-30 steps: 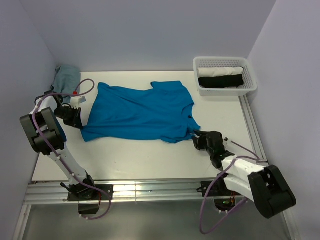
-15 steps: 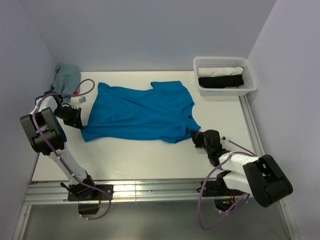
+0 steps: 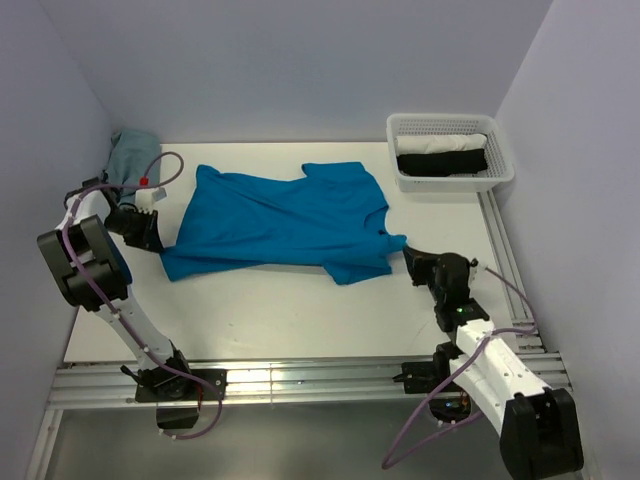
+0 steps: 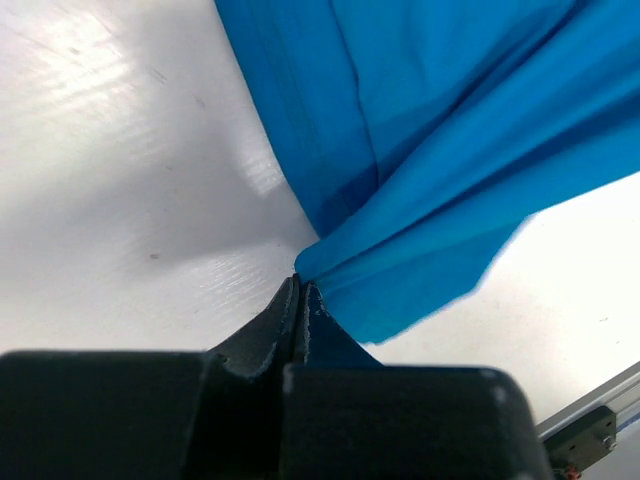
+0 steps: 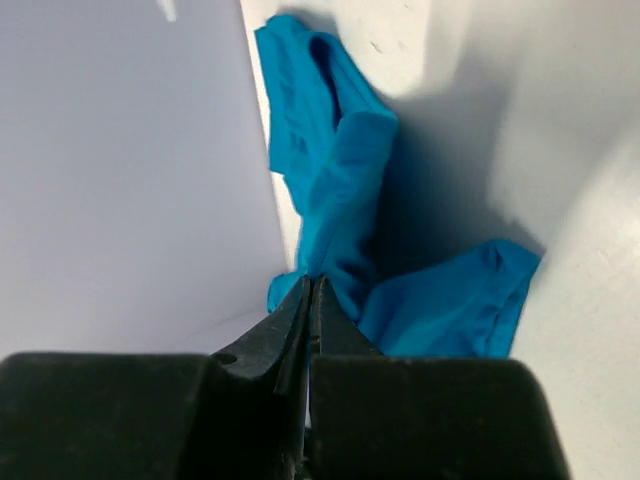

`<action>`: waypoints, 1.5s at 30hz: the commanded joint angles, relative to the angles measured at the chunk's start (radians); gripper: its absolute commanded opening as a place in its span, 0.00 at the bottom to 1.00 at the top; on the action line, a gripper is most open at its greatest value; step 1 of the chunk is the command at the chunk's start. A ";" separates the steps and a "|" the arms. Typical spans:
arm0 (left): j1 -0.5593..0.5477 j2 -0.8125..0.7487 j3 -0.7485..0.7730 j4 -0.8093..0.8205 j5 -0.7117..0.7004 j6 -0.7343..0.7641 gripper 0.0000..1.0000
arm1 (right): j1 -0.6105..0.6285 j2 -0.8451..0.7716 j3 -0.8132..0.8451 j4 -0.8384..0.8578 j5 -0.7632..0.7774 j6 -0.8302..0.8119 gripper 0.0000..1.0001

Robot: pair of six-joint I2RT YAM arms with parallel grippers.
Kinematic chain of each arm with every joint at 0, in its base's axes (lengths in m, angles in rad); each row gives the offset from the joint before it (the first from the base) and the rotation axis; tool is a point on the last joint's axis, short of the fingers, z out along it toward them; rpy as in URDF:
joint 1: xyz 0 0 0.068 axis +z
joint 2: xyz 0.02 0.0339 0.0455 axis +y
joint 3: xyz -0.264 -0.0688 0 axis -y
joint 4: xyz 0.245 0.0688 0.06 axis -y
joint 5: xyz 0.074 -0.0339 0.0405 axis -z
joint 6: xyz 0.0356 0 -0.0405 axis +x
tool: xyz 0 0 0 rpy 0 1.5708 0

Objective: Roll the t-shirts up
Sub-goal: Flatten the tshirt

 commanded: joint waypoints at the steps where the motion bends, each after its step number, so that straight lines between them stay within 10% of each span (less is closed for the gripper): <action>1: 0.032 -0.091 0.063 -0.022 0.097 0.010 0.00 | -0.065 -0.032 0.189 -0.171 -0.053 -0.268 0.00; 14: 0.213 -0.487 0.055 -0.043 0.554 0.127 0.00 | -0.082 0.097 1.164 -0.688 -0.220 -1.149 0.00; 17: 0.250 -0.605 -0.055 0.239 0.651 -0.222 0.00 | -0.084 0.158 1.382 -0.729 -0.234 -1.212 0.00; 21: 0.360 -0.718 -0.196 1.024 0.613 -0.923 0.00 | -0.084 0.268 1.621 -0.809 -0.159 -1.266 0.00; 26: 0.394 -0.556 0.067 0.989 0.614 -1.119 0.00 | -0.084 0.466 1.988 -0.991 -0.181 -1.306 0.00; 30: 0.375 -0.556 0.121 1.036 0.480 -1.143 0.00 | -0.136 0.474 1.948 -0.927 -0.257 -1.267 0.00; 39: 0.499 -0.674 0.078 1.441 0.748 -1.458 0.00 | -0.136 0.282 1.813 -0.883 -0.286 -1.267 0.00; 43: 0.465 -0.582 0.205 1.359 0.783 -1.501 0.00 | -0.137 0.383 1.924 -0.941 -0.401 -1.215 0.00; 45: 0.419 -0.463 0.396 1.052 0.764 -1.350 0.00 | -0.136 0.481 1.961 -0.972 -0.418 -1.210 0.00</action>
